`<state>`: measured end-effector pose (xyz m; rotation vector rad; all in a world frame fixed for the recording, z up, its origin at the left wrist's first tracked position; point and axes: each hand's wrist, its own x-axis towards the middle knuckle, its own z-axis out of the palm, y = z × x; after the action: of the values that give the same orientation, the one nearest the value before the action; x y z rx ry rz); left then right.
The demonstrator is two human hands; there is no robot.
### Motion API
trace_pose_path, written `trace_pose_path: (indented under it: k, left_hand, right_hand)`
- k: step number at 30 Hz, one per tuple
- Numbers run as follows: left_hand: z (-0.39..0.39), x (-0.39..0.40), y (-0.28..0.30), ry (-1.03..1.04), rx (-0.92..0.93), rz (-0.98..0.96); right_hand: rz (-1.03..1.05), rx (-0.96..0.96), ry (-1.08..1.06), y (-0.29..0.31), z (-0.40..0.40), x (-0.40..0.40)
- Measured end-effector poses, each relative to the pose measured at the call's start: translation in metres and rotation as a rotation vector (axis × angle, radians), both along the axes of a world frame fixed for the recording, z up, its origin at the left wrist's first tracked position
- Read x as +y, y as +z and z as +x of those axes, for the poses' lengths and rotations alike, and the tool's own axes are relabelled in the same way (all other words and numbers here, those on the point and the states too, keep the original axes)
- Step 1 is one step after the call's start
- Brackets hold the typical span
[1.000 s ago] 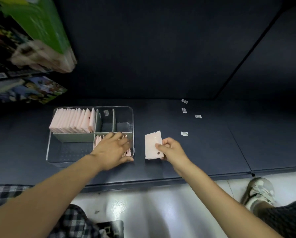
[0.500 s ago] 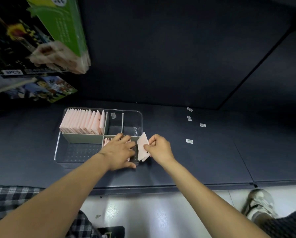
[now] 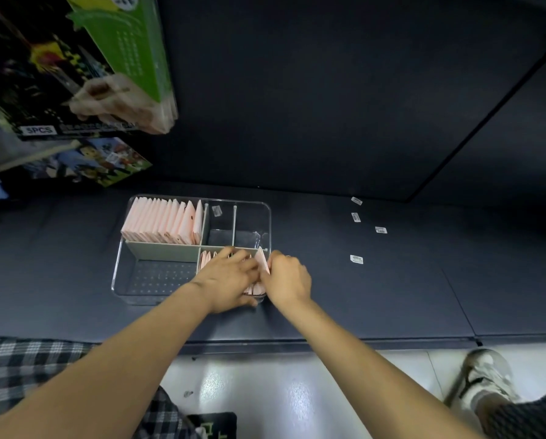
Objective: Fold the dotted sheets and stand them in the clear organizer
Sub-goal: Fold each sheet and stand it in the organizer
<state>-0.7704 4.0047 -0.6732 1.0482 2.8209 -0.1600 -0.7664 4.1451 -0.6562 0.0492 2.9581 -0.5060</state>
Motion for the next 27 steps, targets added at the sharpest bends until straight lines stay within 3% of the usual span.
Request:
trace_pose_path:
  k: [6,12,16,21,24,27]
  left_hand:
    - [0.003,0.0,-0.002,0.05,-0.015,0.047]
    - [0.007,0.002,-0.001,0.213,-0.084,0.235]
    - [0.013,0.004,-0.007,0.274,-0.189,0.24]
    - [0.015,0.01,0.001,0.29,-0.161,0.245]
    - [0.022,0.018,0.033,0.302,-0.039,0.367]
    - [0.036,0.029,0.088,0.334,0.126,0.76]
  right_hand:
    - [-0.118,-0.006,-0.062,-0.003,0.009,0.006]
    - [-0.216,-0.121,-0.169,-0.009,0.005,0.008]
    - [-0.278,-0.19,-0.213,-0.014,0.0,0.009]
    - [-0.434,-0.172,-0.193,-0.004,0.008,0.022]
    - [-0.546,-0.067,-0.121,0.024,0.032,0.046]
    - [-0.685,0.051,-0.014,0.079,0.06,0.076]
